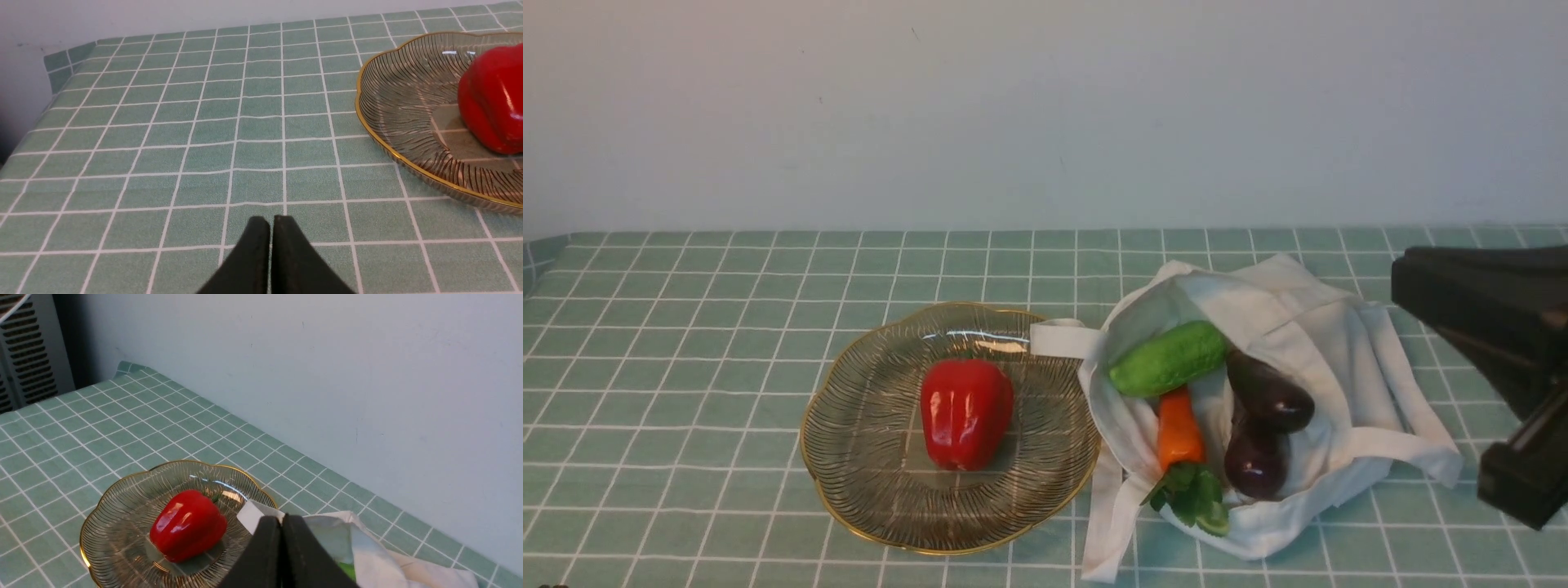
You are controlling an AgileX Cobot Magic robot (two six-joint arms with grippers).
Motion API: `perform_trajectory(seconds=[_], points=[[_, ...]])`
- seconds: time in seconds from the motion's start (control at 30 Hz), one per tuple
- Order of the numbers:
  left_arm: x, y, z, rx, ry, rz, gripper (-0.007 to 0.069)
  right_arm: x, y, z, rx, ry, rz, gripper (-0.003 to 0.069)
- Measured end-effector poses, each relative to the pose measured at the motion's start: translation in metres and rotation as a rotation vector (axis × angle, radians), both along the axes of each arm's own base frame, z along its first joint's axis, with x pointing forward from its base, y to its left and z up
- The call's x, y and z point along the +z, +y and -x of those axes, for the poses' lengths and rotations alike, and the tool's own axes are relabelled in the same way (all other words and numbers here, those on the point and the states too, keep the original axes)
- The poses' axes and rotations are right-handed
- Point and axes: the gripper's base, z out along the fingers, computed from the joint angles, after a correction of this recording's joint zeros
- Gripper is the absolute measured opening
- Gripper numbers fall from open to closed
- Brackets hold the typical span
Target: Take vegetables from cloth bag on blue coffee tablecloth place on plate.
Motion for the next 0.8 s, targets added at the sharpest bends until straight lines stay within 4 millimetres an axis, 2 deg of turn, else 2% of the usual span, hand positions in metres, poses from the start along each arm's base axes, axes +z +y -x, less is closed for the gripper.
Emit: perform_trajectory(seconds=[0.8], points=[[0.0000, 0.0000, 0.0000, 0.000, 0.000, 0.000, -0.0005, 0.0014, 0.0005, -0.0005, 0.005, -0.051, -0.008, -0.0015]])
